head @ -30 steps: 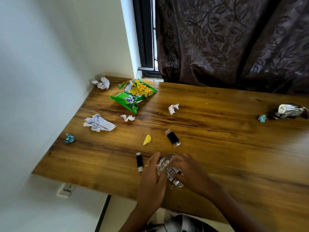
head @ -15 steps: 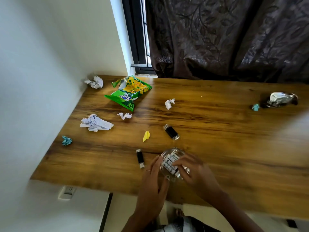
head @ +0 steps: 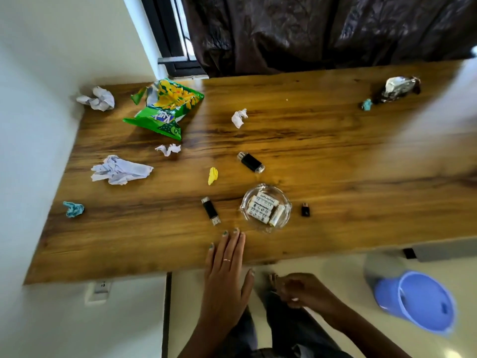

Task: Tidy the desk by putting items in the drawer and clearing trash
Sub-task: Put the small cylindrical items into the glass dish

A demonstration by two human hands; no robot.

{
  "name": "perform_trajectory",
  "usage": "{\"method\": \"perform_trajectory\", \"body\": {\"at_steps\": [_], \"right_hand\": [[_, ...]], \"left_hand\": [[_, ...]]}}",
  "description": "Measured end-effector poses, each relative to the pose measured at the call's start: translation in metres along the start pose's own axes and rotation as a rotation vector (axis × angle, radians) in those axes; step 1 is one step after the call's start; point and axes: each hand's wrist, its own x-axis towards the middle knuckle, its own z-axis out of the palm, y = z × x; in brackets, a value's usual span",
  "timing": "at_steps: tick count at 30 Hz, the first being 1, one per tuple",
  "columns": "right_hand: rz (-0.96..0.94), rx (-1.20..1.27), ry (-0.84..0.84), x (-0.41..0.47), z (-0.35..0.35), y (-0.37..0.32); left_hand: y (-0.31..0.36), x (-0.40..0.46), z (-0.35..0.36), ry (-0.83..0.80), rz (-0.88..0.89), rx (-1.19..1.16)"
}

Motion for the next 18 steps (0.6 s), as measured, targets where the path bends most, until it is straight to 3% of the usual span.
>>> {"method": "perform_trajectory", "body": {"at_steps": [2, 6, 12, 18], "right_hand": [[0.135, 0.396, 0.093, 0.02, 0.0, 0.011], [0.189, 0.776, 0.28, 0.057, -0.003, 0.02], [0.11, 1.089, 0.312, 0.084, -0.002, 0.03], [0.102, 1.126, 0.216, 0.081, -0.005, 0.053]], "left_hand": [[-0.003, 0.001, 0.004, -0.001, 0.006, 0.005], [-0.006, 0.001, 0.007, 0.01, 0.009, 0.019], [-0.006, -0.001, 0.007, 0.02, 0.02, 0.051], [-0.002, -0.001, 0.008, 0.052, -0.008, 0.071]]}}
